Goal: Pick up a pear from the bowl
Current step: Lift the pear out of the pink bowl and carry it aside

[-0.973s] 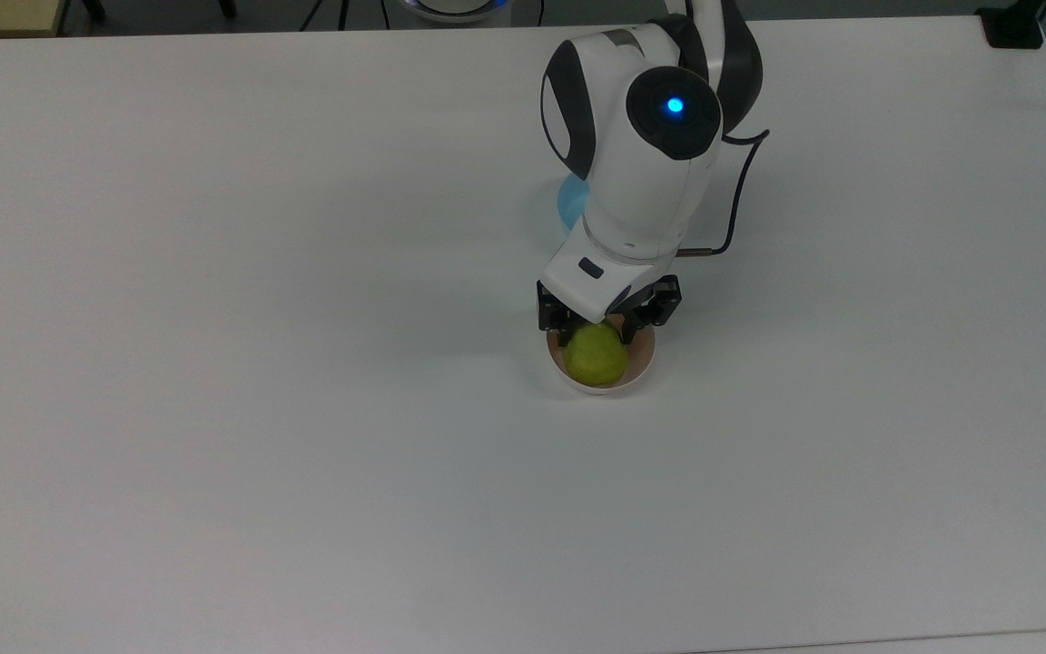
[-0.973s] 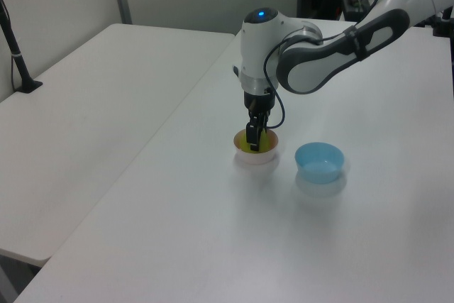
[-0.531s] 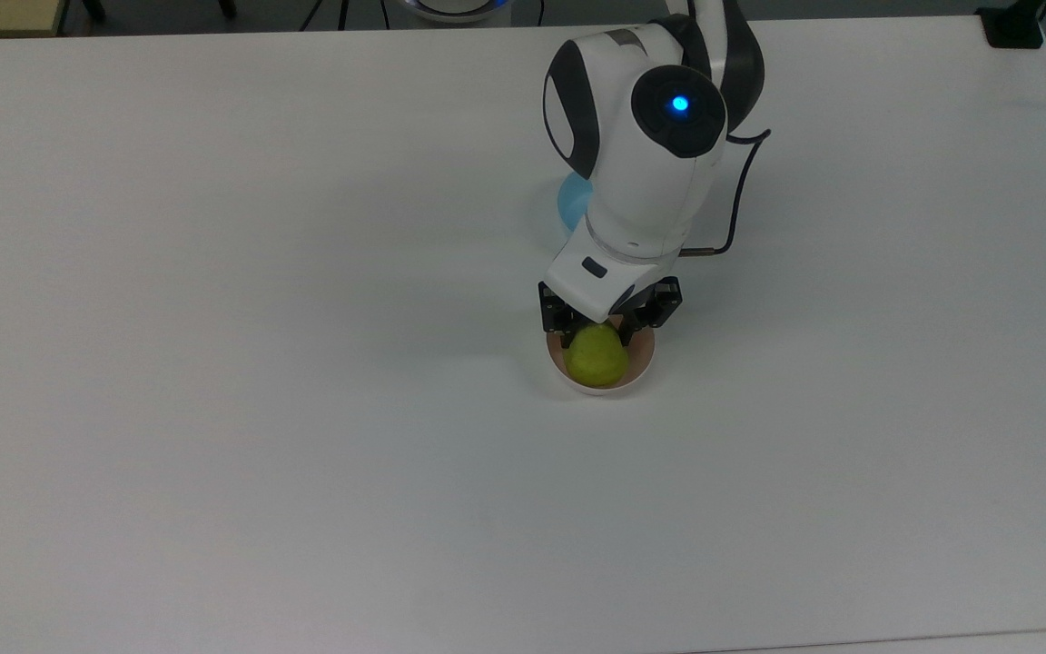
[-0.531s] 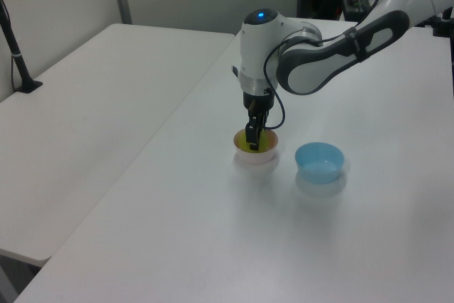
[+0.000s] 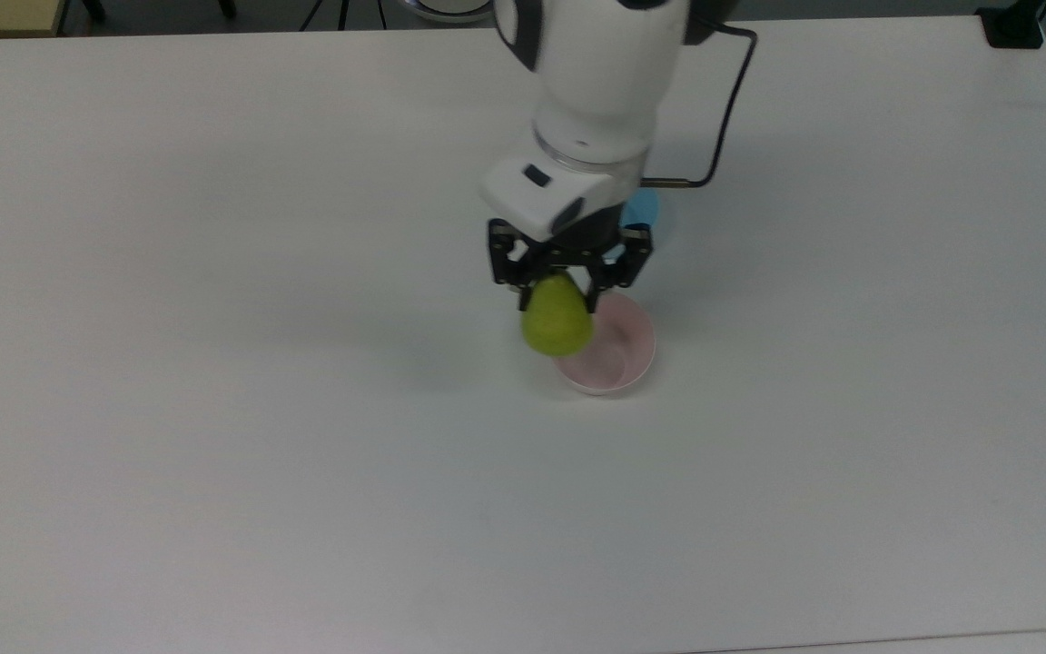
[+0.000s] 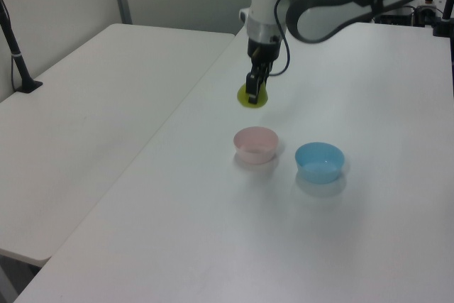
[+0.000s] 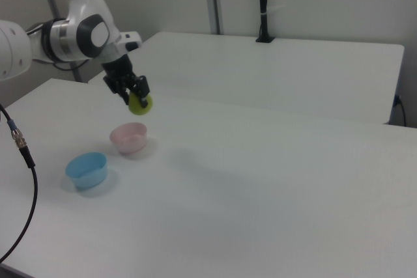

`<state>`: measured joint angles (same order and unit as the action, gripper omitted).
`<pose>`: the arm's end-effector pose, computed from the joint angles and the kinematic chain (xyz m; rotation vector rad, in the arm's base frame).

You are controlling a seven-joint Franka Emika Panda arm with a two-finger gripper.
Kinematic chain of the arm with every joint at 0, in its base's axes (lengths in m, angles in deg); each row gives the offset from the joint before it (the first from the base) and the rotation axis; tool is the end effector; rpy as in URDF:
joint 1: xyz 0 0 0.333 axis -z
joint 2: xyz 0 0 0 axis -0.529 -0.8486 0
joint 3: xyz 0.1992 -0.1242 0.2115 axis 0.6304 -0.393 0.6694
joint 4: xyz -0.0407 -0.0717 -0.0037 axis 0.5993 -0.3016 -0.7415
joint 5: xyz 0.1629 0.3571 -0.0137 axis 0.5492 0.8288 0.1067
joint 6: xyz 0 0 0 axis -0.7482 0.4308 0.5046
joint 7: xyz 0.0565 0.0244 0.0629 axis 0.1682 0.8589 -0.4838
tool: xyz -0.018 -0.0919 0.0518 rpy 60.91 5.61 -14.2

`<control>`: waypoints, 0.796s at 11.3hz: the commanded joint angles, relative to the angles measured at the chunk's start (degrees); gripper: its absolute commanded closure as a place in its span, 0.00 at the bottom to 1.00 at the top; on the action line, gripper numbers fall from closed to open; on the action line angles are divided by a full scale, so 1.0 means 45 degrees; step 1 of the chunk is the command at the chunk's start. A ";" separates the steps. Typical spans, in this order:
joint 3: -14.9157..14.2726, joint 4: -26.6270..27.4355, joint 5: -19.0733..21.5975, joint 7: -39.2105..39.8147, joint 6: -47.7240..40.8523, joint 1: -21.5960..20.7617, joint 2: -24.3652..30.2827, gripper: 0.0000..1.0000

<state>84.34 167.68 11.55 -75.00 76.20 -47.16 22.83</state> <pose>0.6859 0.1577 0.4522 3.0537 0.0520 0.2822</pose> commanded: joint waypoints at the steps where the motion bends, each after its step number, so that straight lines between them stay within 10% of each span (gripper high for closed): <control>1: -0.0030 0.0374 0.0026 0.0855 -0.0226 0.1269 0.0628 0.63; 9: -0.0049 0.0549 -0.0169 0.2382 -0.0031 0.2621 -0.1068 0.63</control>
<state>84.19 169.99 11.55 -65.65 75.98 -35.09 20.71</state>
